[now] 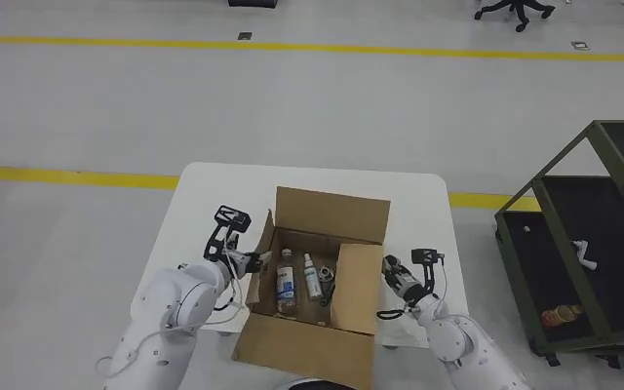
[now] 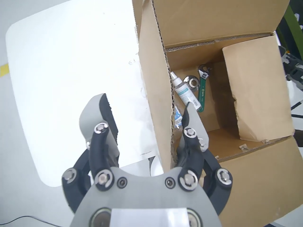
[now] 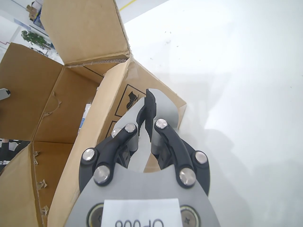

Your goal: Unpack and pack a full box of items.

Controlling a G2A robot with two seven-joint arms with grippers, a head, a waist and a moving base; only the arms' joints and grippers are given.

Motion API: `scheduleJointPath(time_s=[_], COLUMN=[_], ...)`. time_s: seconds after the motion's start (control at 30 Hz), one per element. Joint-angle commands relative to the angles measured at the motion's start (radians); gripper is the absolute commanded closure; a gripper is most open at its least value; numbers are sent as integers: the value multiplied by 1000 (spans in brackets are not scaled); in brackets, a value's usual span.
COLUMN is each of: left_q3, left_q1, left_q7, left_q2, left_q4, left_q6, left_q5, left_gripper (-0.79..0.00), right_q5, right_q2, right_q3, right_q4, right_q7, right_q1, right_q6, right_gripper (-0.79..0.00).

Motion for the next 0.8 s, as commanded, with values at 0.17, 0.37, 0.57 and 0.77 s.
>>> scheduleJointPath(time_s=[0.17,0.37,0.57,0.77], left_q3=[-19,-38,-52,-41], left_q1=[2,18,25,40], left_q7=[-15,-21,-26,-14], left_q2=[17,24,28,31], left_q4=[-9,3,22,34], left_q6=[-37,-38,-37,-34], left_q5=[219,307,357,449], left_gripper=[-785,-785,-785,-785], right_q5=[-8,-10,-25,-26], right_q2=[-8,-14,-20,-24], right_q3=[-7,-13,-19,-19], right_q4=[38,58,77,89], right_q7=[14,20,27,28], right_q1=[32,50,73,72], right_q6=[-38,-64,-85,-97], right_gripper=[0,0,0,0])
